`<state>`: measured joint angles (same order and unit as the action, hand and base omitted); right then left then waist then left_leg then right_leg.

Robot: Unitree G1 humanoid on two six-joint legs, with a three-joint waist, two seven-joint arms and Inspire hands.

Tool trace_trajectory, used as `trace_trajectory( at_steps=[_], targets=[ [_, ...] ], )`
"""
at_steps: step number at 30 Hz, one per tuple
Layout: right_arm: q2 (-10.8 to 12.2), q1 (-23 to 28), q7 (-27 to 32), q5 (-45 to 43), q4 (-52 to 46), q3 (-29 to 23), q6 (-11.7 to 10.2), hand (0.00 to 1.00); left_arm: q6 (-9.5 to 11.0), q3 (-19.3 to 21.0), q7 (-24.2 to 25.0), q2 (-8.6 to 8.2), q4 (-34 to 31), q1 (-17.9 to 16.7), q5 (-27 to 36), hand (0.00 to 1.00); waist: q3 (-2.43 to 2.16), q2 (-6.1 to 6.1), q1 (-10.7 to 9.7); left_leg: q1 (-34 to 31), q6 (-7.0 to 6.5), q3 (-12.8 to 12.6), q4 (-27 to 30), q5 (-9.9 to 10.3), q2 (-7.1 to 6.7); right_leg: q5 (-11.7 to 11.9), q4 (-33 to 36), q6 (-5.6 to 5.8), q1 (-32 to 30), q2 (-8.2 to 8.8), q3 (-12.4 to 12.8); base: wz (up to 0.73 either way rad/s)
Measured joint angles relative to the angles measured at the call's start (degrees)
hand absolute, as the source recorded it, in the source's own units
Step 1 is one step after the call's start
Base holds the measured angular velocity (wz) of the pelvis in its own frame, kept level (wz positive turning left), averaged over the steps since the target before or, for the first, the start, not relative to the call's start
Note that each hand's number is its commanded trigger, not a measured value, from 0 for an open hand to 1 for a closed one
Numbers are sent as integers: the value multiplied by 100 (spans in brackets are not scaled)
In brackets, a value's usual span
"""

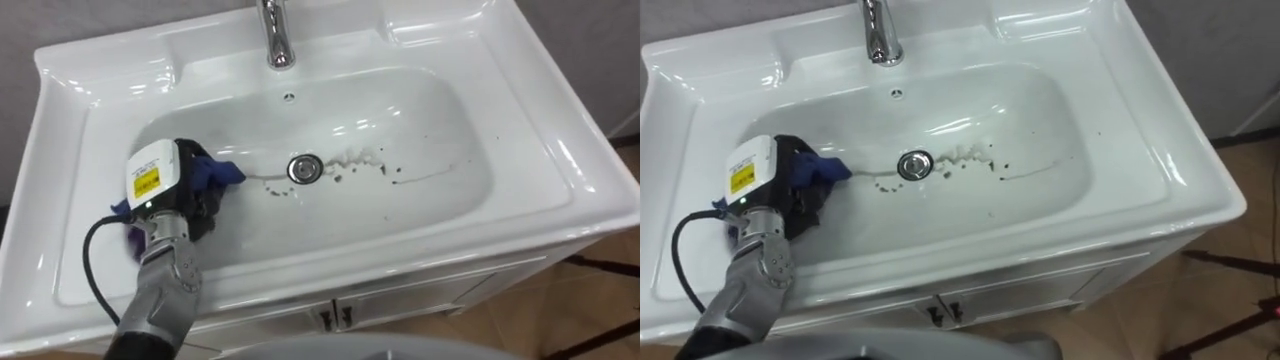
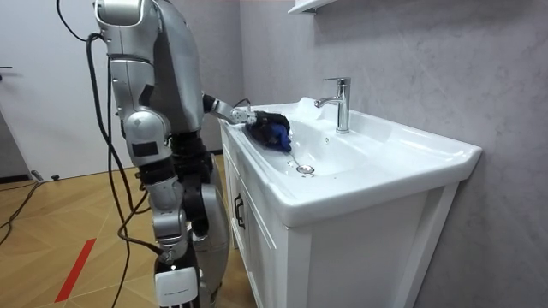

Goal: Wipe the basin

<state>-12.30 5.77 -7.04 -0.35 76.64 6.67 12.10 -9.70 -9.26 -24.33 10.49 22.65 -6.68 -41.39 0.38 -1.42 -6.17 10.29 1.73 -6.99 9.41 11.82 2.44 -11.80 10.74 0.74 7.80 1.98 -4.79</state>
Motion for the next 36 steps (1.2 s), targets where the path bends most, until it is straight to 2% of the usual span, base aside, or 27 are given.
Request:
trace_trajectory(
  at_steps=[4,7,13,18,21,26,30,32,36],
  targets=[
    [11,29,13,-58,-12,-15,63,0,47,17,36,-35,272,189,642,100,-13,-44,-69,31,0,-51,-7,1,1,-2,3,4,30,1,30,-2],
    [16,50,9,-65,-41,-61,131,0,48,52,151,-30,386,271,1048,100,-40,-97,-148,44,0,-52,-3,1,4,-3,22,4,31,0,26,2],
    [19,188,-16,-40,-122,-250,176,0,35,378,524,-35,396,423,1816,100,-36,-128,-155,44,0,-91,-1,2,24,-12,60,-7,-47,-20,86,-5],
    [28,256,-78,-65,-127,-348,178,0,24,433,667,-35,432,445,2226,100,-35,-138,-187,41,0,-135,-6,4,25,-12,106,-7,-109,-27,170,-8],
    [27,286,-118,-33,-102,-428,224,0,-24,477,777,-2,433,469,2692,100,-35,-157,-274,46,0,-174,-33,4,27,-12,133,-7,-142,-30,188,-5],
    [43,298,-122,-36,-106,-476,296,0,-88,519,1029,2,815,796,3367,100,-26,-174,-305,49,0,-347,-27,4,39,-13,207,-9,-240,-54,347,-15],
    [56,315,-105,-6,-118,-574,298,0,-132,519,1183,3,899,940,3419,100,-13,-162,-329,43,0,-444,-26,4,56,1,227,-9,-309,-85,467,-15],
    [99,305,-105,-13,-117,-577,300,0,-158,493,1273,-1,1014,1108,3426,100,16,-132,-417,28,2,-471,-28,5,78,7,217,-18,-316,-108,475,0],
    [102,271,-137,-53,-174,-571,306,0,-246,458,1372,-48,1124,1211,3465,100,17,-169,-603,9,5,-567,-29,7,94,12,217,-27,-363,-126,527,-9]
  ],
)
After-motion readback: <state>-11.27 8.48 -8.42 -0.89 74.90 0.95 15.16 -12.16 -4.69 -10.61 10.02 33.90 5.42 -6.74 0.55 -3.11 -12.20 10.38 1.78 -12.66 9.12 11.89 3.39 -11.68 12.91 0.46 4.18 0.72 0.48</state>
